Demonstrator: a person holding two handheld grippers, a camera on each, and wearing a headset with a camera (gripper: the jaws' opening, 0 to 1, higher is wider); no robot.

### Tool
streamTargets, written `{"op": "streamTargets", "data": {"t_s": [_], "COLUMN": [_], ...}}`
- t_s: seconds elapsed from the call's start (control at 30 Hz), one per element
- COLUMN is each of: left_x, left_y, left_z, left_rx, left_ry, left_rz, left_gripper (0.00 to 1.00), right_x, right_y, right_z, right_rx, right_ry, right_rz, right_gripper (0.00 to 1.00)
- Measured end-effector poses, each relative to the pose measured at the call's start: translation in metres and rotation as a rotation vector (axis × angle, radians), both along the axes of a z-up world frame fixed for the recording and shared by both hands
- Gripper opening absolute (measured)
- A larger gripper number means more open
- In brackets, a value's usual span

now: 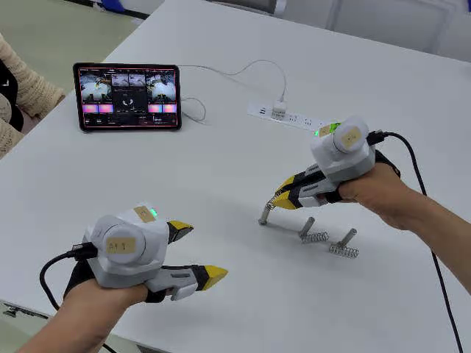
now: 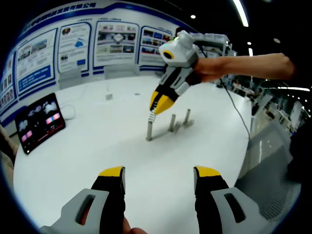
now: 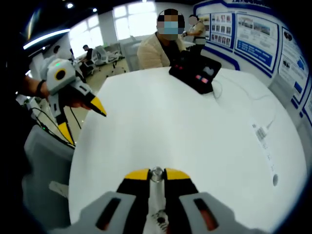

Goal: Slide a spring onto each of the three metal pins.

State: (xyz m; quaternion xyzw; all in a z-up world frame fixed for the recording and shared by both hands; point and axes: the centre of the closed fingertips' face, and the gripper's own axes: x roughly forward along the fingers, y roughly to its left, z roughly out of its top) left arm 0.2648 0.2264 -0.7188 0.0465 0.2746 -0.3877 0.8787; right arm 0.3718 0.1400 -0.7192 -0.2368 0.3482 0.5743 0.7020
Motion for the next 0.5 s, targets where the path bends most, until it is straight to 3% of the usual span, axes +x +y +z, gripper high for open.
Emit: {"op": "streamTargets", "data": {"t_s": [0.5], "left_x": [-0.0012], "left_y": [-0.0083], "left_z": [-0.0011], "left_rx": [-0.001], "left_ry": [0.004], "left_rz": [-0.031], "left_gripper": [0.58], "right_x": [-0.0054], "right_y": [0.0087], "right_z": [-0.0070], "right_rx": [-0.052], "right_ry": [-0.012], "right_rz": [0.057], "right_gripper": [0.12]}}
